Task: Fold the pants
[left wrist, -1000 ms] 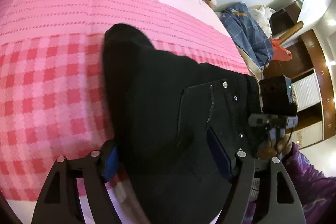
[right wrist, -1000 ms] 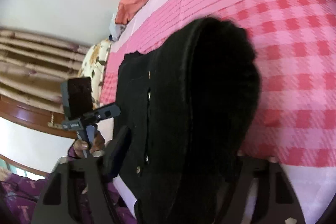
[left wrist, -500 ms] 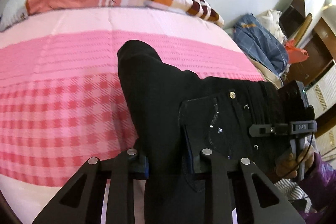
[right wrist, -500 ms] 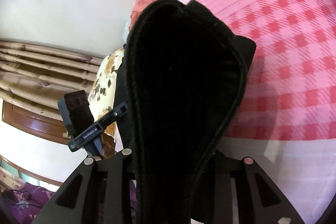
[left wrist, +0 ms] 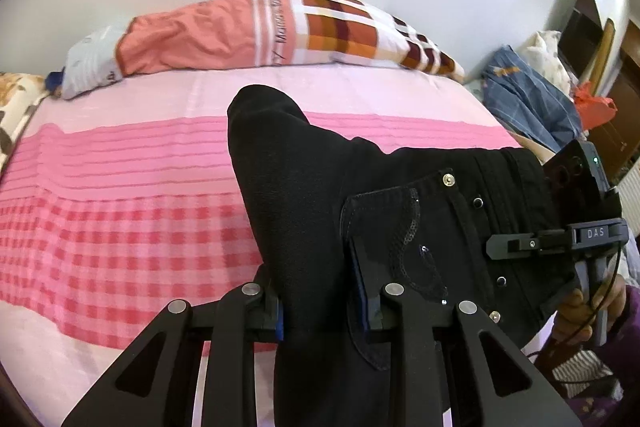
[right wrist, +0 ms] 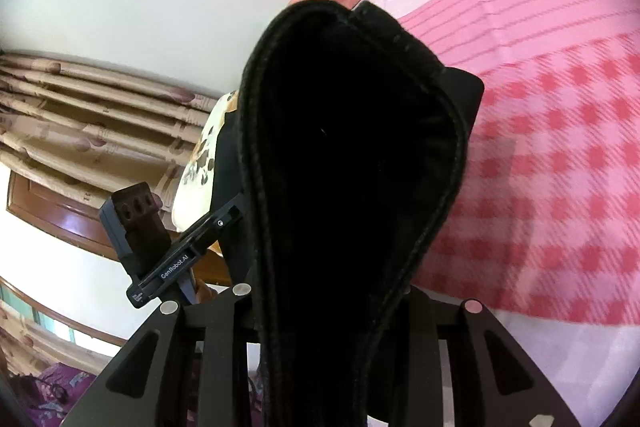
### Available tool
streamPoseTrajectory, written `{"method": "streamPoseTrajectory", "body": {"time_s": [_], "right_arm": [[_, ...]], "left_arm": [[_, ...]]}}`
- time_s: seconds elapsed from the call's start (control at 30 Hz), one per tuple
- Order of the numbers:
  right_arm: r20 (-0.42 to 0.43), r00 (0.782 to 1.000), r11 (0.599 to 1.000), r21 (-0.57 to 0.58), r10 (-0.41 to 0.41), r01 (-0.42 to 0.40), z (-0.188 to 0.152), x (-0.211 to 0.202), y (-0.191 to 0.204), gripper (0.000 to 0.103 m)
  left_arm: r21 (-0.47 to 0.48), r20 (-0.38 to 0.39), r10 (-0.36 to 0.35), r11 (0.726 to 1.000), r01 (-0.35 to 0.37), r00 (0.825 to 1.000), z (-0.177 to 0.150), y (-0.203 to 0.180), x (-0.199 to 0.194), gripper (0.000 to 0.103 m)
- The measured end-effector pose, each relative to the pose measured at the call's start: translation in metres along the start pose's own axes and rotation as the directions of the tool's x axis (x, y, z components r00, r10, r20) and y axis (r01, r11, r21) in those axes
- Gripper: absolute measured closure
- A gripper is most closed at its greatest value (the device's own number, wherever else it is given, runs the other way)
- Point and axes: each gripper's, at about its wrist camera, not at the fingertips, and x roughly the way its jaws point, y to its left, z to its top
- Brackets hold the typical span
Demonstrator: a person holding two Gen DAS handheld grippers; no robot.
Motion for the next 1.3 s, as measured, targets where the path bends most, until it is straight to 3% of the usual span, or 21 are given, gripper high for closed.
{"method": "streamPoseTrajectory", "body": {"time_s": [0.53,1.3], "right_arm": [[-0.072,0.997,0.998,-0.056,0.015,-0.019,0.059,0.090,0.035,0.073],[-0.097,0.995,0.995,-0.098,-0.004,-0.005,0.170,0.208,0.041,0.073]], "left_arm": [[-0.065,0.059,0.125,0.991,-0.121,0.990,0.019,0.089,-0.016,0.077],[-0.130,0.083,0.254,0.961,-0.242,0.964,0.083,0.210,0.040,0.077]]}}
